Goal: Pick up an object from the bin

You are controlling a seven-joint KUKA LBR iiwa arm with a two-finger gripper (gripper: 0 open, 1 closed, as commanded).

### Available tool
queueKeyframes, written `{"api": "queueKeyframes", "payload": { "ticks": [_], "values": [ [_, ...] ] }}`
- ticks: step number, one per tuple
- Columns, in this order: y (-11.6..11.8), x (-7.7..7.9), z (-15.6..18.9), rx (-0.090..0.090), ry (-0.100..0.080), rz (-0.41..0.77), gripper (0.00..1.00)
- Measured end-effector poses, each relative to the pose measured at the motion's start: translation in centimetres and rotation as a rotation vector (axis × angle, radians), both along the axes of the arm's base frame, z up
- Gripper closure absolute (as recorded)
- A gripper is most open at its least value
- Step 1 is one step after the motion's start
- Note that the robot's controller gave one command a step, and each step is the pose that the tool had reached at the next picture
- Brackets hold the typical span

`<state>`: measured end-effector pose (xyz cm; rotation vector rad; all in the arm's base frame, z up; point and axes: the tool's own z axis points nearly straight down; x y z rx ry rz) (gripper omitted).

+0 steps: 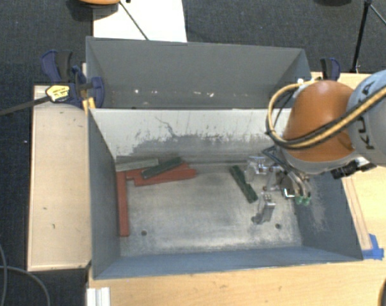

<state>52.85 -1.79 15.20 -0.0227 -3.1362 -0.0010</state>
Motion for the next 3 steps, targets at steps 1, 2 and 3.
{"api": "queueKeyframes", "payload": {
  "ticks": [1, 2, 3],
  "values": [
    [0.0, 0.2, 0.4, -0.001, -0.008, 0.001, 0.00],
    [-0.8, 2.0, -1.0, 0.001, -0.014, -0.058, 0.00],
    [-3.6, 2.4, -6.5, 0.000, -0.012, -0.222, 0.00]
  ]
}}
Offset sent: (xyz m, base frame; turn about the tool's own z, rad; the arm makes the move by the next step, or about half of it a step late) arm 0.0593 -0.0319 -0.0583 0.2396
